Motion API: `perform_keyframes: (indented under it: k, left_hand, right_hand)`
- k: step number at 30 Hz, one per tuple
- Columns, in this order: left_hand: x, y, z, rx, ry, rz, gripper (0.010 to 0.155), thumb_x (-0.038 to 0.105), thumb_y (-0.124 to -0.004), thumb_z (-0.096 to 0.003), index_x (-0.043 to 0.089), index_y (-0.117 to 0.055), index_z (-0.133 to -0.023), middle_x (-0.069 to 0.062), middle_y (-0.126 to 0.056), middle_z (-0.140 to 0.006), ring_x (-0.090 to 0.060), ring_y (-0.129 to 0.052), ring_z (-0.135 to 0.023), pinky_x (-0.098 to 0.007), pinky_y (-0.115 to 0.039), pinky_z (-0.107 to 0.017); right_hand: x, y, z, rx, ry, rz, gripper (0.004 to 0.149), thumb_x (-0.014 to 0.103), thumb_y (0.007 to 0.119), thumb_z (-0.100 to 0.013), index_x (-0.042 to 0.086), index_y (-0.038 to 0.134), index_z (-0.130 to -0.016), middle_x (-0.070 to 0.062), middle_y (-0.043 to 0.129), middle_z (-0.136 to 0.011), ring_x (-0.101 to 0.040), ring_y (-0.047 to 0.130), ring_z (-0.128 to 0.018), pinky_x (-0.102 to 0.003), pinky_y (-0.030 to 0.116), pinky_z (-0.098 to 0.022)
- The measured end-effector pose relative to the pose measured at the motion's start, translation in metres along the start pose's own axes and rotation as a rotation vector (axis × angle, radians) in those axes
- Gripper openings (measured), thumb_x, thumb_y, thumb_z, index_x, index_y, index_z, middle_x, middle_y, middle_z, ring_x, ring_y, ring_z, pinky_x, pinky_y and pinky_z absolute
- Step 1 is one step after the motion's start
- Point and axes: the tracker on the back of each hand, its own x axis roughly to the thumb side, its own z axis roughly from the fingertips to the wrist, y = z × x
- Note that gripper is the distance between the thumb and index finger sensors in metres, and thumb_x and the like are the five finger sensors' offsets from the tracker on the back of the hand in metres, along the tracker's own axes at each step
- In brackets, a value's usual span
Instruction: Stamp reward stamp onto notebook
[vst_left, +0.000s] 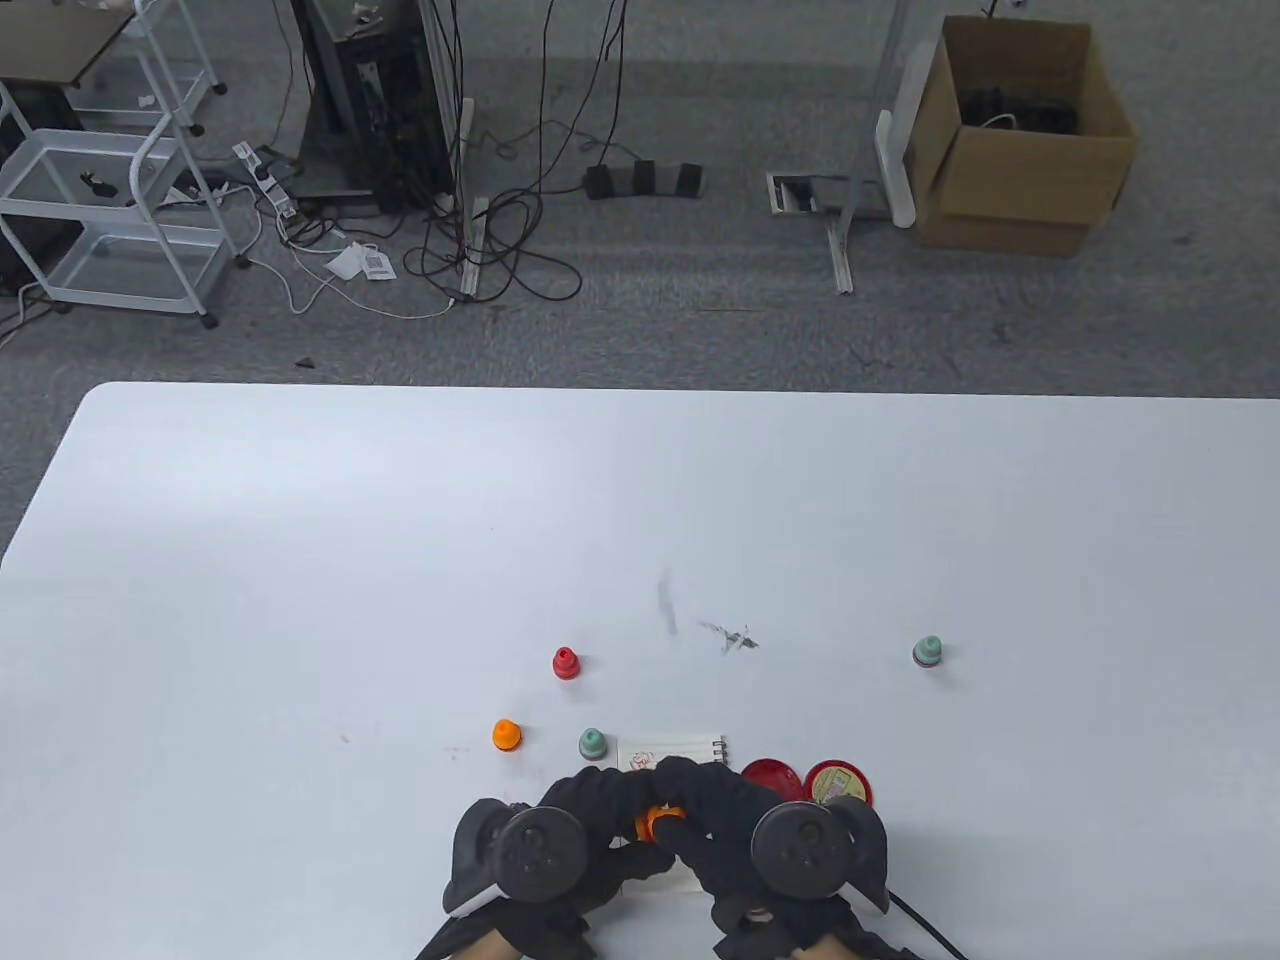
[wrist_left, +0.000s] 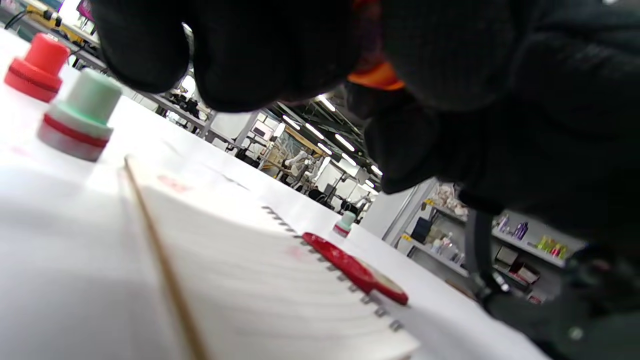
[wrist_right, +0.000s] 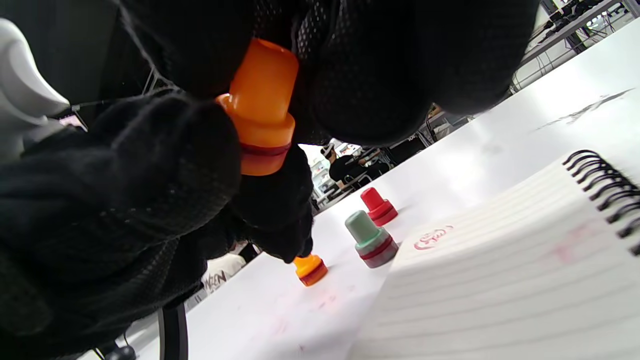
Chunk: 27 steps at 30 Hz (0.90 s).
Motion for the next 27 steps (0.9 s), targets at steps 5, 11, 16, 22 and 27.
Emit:
perform_keyframes:
  k: [5, 11, 16, 22, 27]
  left_hand:
    - [-0.002, 0.001, 0.0, -0.013, -0.003, 0.051, 0.07, 0.05, -0.085, -0.0395, 0.018, -0.07, -0.1, 0.001, -0.092, -0.079, -0.023, -0.097, -0.07, -0.052, -0.082, -0.066]
    - [-0.002, 0.002, 0.0, -0.024, 0.0, 0.073, 0.068, 0.048, -0.086, -0.0398, 0.018, -0.072, -0.099, 0.0, -0.094, -0.079, -0.024, -0.098, -0.07, -0.052, -0.082, -0.065]
    - [-0.005, 0.002, 0.0, -0.029, 0.006, 0.121, 0.067, 0.046, -0.087, -0.04, 0.017, -0.072, -0.098, 0.0, -0.094, -0.079, -0.023, -0.099, -0.069, -0.052, -0.083, -0.065]
    - [-0.009, 0.003, -0.001, -0.038, 0.007, 0.154, 0.066, 0.042, -0.089, -0.0409, 0.015, -0.072, -0.098, 0.0, -0.094, -0.08, -0.024, -0.099, -0.07, -0.052, -0.083, -0.065]
    - [-0.011, 0.003, 0.0, -0.045, 0.01, 0.164, 0.066, 0.04, -0.09, -0.0408, 0.014, -0.072, -0.098, -0.001, -0.094, -0.08, -0.025, -0.099, -0.07, -0.053, -0.083, -0.065]
  right_hand:
    - [-0.002, -0.002, 0.0, -0.008, 0.006, -0.029, 0.055, 0.036, 0.083, -0.041, 0.011, 0.073, -0.09, -0.013, 0.089, -0.076, -0.029, 0.099, -0.046, -0.04, 0.085, -0.038]
    - [-0.002, -0.002, 0.0, -0.007, -0.001, -0.018, 0.053, 0.035, 0.083, -0.041, 0.012, 0.075, -0.088, -0.013, 0.09, -0.075, -0.029, 0.099, -0.045, -0.04, 0.085, -0.038]
    - [-0.004, -0.002, 0.0, 0.005, 0.008, -0.052, 0.052, 0.034, 0.082, -0.041, 0.012, 0.075, -0.087, -0.013, 0.089, -0.075, -0.029, 0.099, -0.045, -0.04, 0.085, -0.038]
    - [-0.006, 0.002, -0.001, 0.022, 0.023, -0.1, 0.053, 0.031, 0.081, -0.041, 0.01, 0.072, -0.089, -0.014, 0.087, -0.078, -0.029, 0.099, -0.046, -0.04, 0.086, -0.039]
    - [-0.01, 0.006, -0.002, 0.041, 0.035, -0.152, 0.054, 0.029, 0.081, -0.041, 0.009, 0.07, -0.09, -0.015, 0.085, -0.079, -0.03, 0.099, -0.047, -0.04, 0.085, -0.039]
